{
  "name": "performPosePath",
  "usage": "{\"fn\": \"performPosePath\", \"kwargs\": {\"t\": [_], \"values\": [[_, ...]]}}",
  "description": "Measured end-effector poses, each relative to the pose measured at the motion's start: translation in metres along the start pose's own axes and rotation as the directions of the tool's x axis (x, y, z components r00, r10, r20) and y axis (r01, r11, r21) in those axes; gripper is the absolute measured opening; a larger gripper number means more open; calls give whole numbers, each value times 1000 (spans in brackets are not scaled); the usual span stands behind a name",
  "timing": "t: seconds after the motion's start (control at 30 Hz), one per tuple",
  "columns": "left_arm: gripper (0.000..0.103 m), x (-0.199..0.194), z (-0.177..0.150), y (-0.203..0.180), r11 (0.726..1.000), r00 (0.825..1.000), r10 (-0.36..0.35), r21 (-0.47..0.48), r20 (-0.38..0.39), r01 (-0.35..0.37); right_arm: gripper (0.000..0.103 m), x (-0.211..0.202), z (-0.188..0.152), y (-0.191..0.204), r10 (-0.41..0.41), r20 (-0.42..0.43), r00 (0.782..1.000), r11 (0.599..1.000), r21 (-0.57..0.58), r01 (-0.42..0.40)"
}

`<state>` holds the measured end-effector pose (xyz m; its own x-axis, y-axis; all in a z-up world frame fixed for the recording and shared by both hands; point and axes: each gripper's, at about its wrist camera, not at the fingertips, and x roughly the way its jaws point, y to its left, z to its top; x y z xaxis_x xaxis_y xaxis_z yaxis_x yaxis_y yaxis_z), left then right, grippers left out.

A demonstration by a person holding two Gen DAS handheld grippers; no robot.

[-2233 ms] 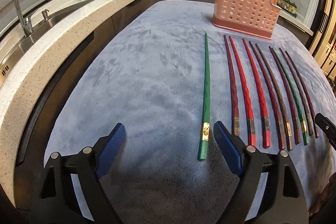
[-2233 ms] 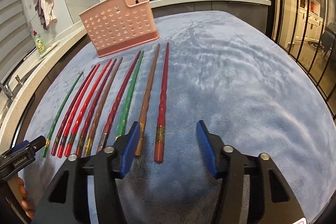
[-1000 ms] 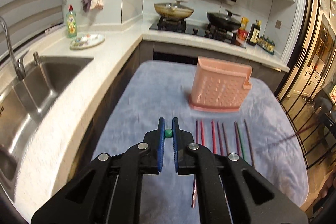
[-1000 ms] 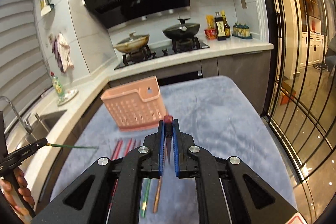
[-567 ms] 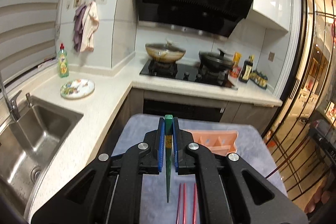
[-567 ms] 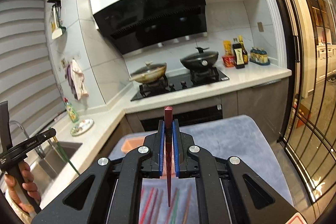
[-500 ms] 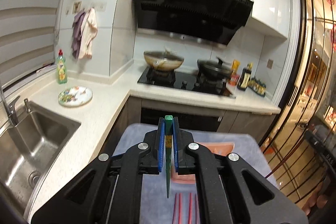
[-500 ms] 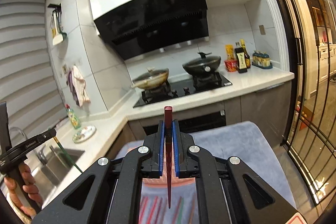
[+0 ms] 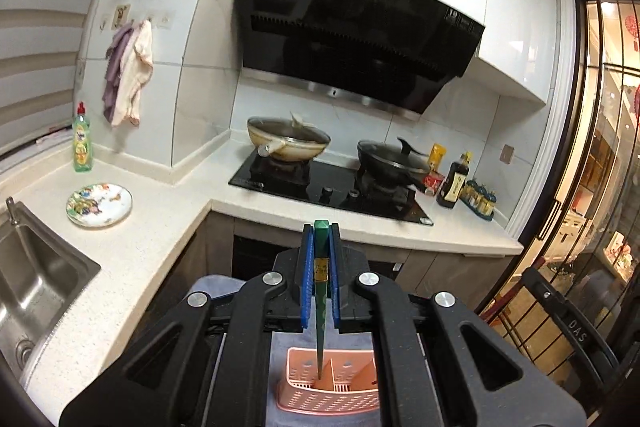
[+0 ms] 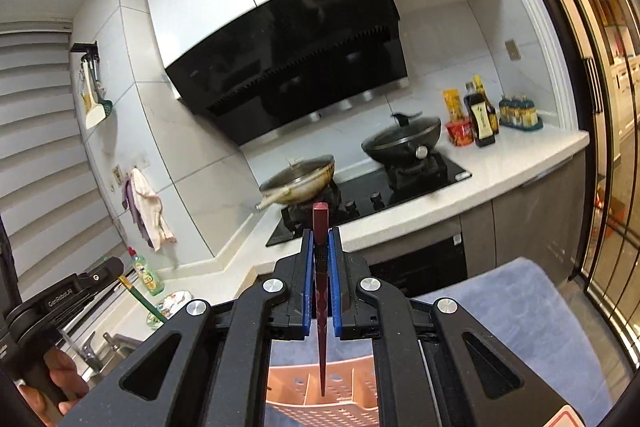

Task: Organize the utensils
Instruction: 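Lift both chopsticks and lower them into the pink holder with both tools, then open both tools to release the chopsticks and withdraw, then grasp a brown chopstick with the right tool while the left tool grasps a dark red one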

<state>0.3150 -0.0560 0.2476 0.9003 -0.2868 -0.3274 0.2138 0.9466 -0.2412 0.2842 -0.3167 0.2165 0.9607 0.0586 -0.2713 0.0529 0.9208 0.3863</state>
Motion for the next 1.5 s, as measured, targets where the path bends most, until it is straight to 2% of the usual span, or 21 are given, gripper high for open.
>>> {"fn": "performPosePath", "kwargs": {"t": [0.27,0.33,0.4,0.47,0.53,0.6,0.73,0.97,1.07,1.3,1.5], "values": [[7,42,-53,13,1000,993,25,13,-115,-24,8,34,-46,-15,-34,-109,993,999,-33,30],[8,45,-62,18,999,990,33,12,-138,-32,14,33,-51,-15,-47,-109,993,998,-46,42],[20,44,-67,22,999,988,46,14,-150,-44,26,25,-52,-14,-54,-98,994,997,-59,48],[49,35,-71,28,998,988,59,8,-141,-58,31,11,-49,-13,-54,-77,996,997,-66,49],[54,22,-74,31,998,991,67,13,-118,-66,34,-3,-47,-11,-51,-67,996,996,-78,46],[55,7,-79,34,997,990,80,30,-115,-77,42,-21,-48,-9,-42,-67,997,995,-90,36],[63,-22,-99,39,992,986,113,76,-122,-104,49,-64,-72,-11,-48,-95,994,993,-115,37],[63,-64,-165,57,984,964,158,119,-212,-135,50,-115,-143,-29,-92,-201,975,989,-132,66],[63,-78,-195,63,978,951,183,143,-248,-150,50,-131,-184,-39,-115,-270,956,989,-125,84],[63,-101,-261,64,972,921,208,172,-331,-158,50,-141,-256,-51,-172,-385,907,982,-143,126],[63,-109,-296,61,975,904,201,166,-377,-147,50,-137,-289,-54,-207,-435,876,975,-166,148]]}}
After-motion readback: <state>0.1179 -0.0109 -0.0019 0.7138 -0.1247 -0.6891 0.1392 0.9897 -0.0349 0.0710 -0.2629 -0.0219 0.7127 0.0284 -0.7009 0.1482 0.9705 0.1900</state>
